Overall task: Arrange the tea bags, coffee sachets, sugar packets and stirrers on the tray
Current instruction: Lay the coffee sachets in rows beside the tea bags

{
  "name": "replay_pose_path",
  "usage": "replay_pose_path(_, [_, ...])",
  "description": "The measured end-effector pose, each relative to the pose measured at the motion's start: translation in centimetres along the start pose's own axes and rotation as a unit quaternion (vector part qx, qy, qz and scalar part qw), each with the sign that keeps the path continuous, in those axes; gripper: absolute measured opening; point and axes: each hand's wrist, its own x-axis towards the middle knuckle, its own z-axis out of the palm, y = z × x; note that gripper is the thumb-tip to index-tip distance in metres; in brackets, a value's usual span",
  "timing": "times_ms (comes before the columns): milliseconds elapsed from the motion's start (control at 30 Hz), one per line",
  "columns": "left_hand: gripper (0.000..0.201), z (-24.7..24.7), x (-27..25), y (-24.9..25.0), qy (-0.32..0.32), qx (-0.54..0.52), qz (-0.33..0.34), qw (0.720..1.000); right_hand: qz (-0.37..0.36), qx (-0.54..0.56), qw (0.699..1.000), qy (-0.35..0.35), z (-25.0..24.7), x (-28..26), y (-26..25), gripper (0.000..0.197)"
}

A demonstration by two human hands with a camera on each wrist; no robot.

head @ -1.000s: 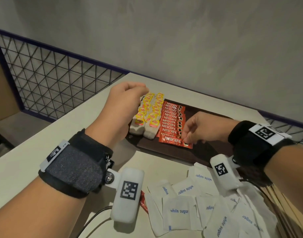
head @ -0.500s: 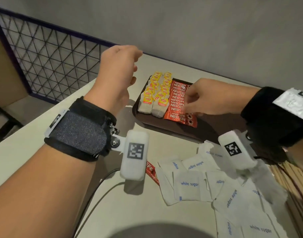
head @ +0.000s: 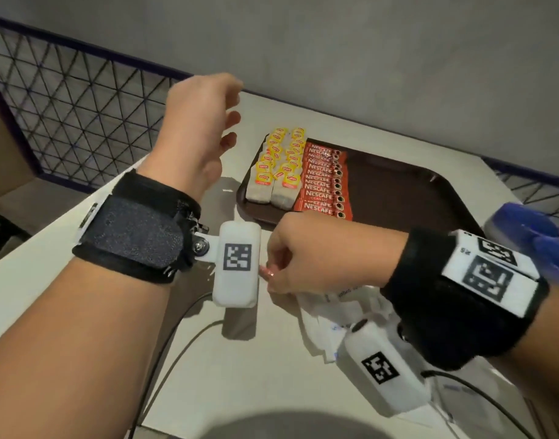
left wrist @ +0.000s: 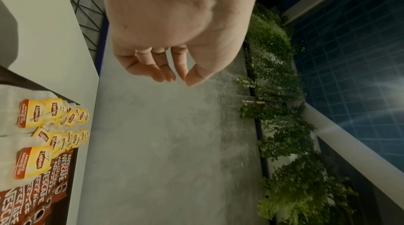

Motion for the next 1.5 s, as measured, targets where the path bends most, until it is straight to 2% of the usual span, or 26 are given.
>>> replay_pose_path(67, [0.007,0.3,-0.2,-0.1,-0.019,0.005,-0.010,1.000,0.029,0.111,0.992,0.042,-0.5,-0.3,0.8,0.016])
replay_pose_path(100, [0.007,0.5,-0.3,-0.2,-0.029,0.009,-0.016,0.999,0.046,0.187,0.979,0.068,-0.7,-0.6,1.3,0.017])
replay_pose_path(167, [0.007,0.8,-0.6,-0.4,-0.056,0.019,-0.028,0.998,0.070,0.334,0.932,0.118,-1.1,-1.4,2.3,0.017])
replay_pose_path(233, [0.005,1.2,-1.1,-0.6,-0.090,0.040,-0.037,0.994,0.065,0.463,0.869,0.160,-1.1,-2.3,3.5,0.016])
replay_pose_path(300, [0.006,1.7,-1.8,-0.8,-0.151,0.069,-0.051,0.985,0.048,0.589,0.784,0.189,-0.6,-3.0,4.4,0.017])
replay_pose_path(367, [0.010,2.2,-2.8,-0.8,-0.233,0.086,-0.070,0.966,0.036,0.670,0.705,0.230,0.1,-3.6,5.2,0.015])
replay_pose_path(433, [0.018,2.6,-3.9,-0.9,-0.305,0.091,-0.080,0.945,0.040,0.698,0.663,0.268,0.9,-4.1,5.9,0.020])
replay_pose_path(500, [0.025,3.1,-5.0,-1.1,-0.351,0.085,-0.083,0.929,0.039,0.700,0.652,0.287,1.2,-4.6,6.4,0.024])
replay_pose_path(567, [0.041,3.6,-5.7,-1.6,-0.359,0.087,-0.090,0.925,0.020,0.704,0.650,0.287,1.3,-5.2,6.5,0.025])
replay_pose_path(600, [0.048,3.8,-6.0,-1.8,-0.354,0.093,-0.091,0.926,0.011,0.699,0.653,0.292,1.3,-5.3,6.5,0.024])
replay_pose_path(700, [0.067,4.2,-6.6,-2.8,-0.345,0.118,-0.064,0.929,-0.004,0.645,0.688,0.333,1.7,-5.5,6.3,0.020])
replay_pose_path(733, [0.067,4.4,-6.6,-3.1,-0.338,0.125,-0.048,0.932,-0.006,0.636,0.693,0.340,1.9,-5.4,6.3,0.019])
replay_pose_path(800, [0.049,4.9,-6.4,-3.7,-0.318,0.114,-0.028,0.941,0.002,0.642,0.689,0.338,2.0,-5.5,6.5,0.018])
replay_pose_path(867, [0.038,5.3,-6.3,-4.0,-0.306,0.100,-0.020,0.947,0.019,0.678,0.666,0.311,1.8,-5.3,6.7,0.017])
replay_pose_path(1000, [0.029,5.8,-6.8,-3.8,-0.295,0.085,-0.034,0.951,0.024,0.777,0.567,0.272,1.3,-5.3,7.6,0.017])
replay_pose_path(1067, [0.026,6.0,-7.1,-3.7,-0.308,0.077,-0.042,0.947,0.018,0.782,0.552,0.289,1.2,-5.5,8.3,0.018])
replay_pose_path(1267, [0.014,6.0,-7.1,-3.8,-0.284,0.067,-0.027,0.956,0.014,0.751,0.574,0.328,0.8,-6.1,9.2,0.018])
replay_pose_path(1333, [0.022,5.8,-6.8,-3.6,-0.275,0.067,-0.023,0.959,0.023,0.740,0.577,0.345,0.7,-6.2,9.4,0.015])
replay_pose_path(1400, [0.032,5.6,-6.7,-3.5,-0.269,0.081,-0.018,0.960,0.041,0.714,0.592,0.373,0.7,-6.2,9.6,0.014])
replay_pose_path(1500, [0.031,5.4,-6.8,-3.5,-0.267,0.100,-0.010,0.958,0.048,0.694,0.603,0.391,0.7,-6.4,9.8,0.015])
